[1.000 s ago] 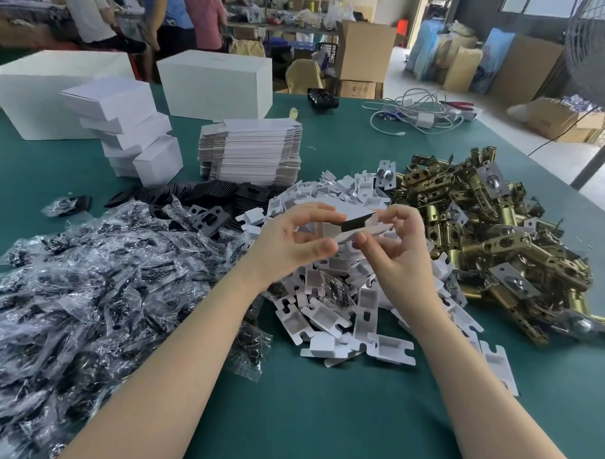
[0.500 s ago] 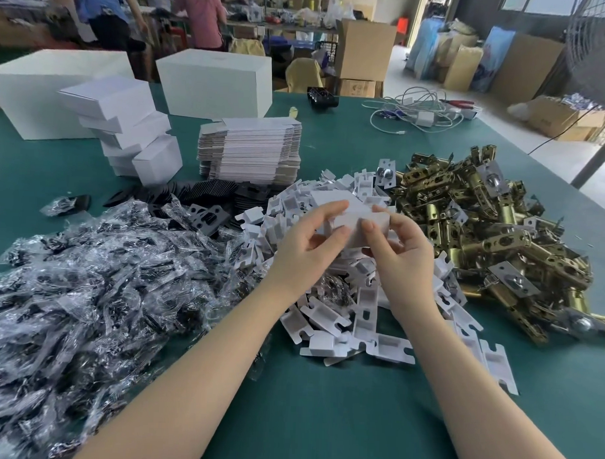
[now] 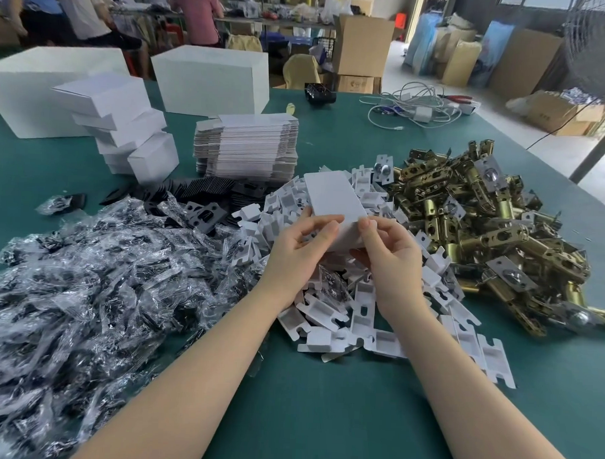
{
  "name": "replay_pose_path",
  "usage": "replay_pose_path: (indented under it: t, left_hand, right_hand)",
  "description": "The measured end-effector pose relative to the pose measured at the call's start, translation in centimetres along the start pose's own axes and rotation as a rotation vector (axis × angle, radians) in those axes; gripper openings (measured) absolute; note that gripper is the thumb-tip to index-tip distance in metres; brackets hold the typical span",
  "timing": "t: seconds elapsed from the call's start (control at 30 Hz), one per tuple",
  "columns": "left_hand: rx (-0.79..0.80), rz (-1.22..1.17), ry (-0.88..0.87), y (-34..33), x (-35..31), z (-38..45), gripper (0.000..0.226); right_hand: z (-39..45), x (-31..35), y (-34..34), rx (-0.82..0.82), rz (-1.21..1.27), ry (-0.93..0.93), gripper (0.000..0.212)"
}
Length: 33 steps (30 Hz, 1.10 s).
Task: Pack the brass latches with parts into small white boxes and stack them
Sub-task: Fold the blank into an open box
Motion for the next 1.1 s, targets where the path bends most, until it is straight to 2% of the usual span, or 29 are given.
replay_pose_path:
  t: [0.1,0.3,0.5,0.57,0.73,0.93,1.1]
  left_hand:
    - [0.008,-0.023,-0.002,0.0,0.1,-0.1,0.02]
    - [0.016,-0.076,-0.023,0.1,0.4,0.1,0.046]
    - [0.034,-0.242,0.05,0.5,0.1,0.8,0.05]
    - [0.075,-0.335,0.085,1.1,-0.1,1.2,0.053]
    - [0.18,-0.382,0.111,1.9,-0.6,1.4,0.05]
    - [0.197,-0.437,0.106,2.1,-0.4,1.4,0.074]
    - [0.211,-0.457,0.118,2.3,-0.5,1.3,0.086]
  right_hand:
    - [0.0,0.0,0.0,-0.02,0.007,-0.003,0.006]
    - [-0.4,0.3,-0.3,-0.002,-0.049,0.034,0.023]
    - [-0.3,0.6,-0.1,0.03,0.01,0.044,0.019]
    - [-0.3,0.8,-0.1,0.049,0.075,0.02,0.018]
    - [-0.4,0.7,-0.4,0.061,0.125,-0.001,0.018]
    - [-0.1,0.7,-0.3,0.155,0.202,-0.051,0.03]
    - [0.0,0.9,-0.1,0.225,0.164,-0.055,0.037]
Point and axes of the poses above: each hand's wrist, its own z-axis towards the middle knuckle, its own y-axis out of the back of the hand, x = y × z, the point moved 1 cm from there along z, towards the middle knuckle, and after that the axes turned 13 degrees about z, right-handed, at the moved point
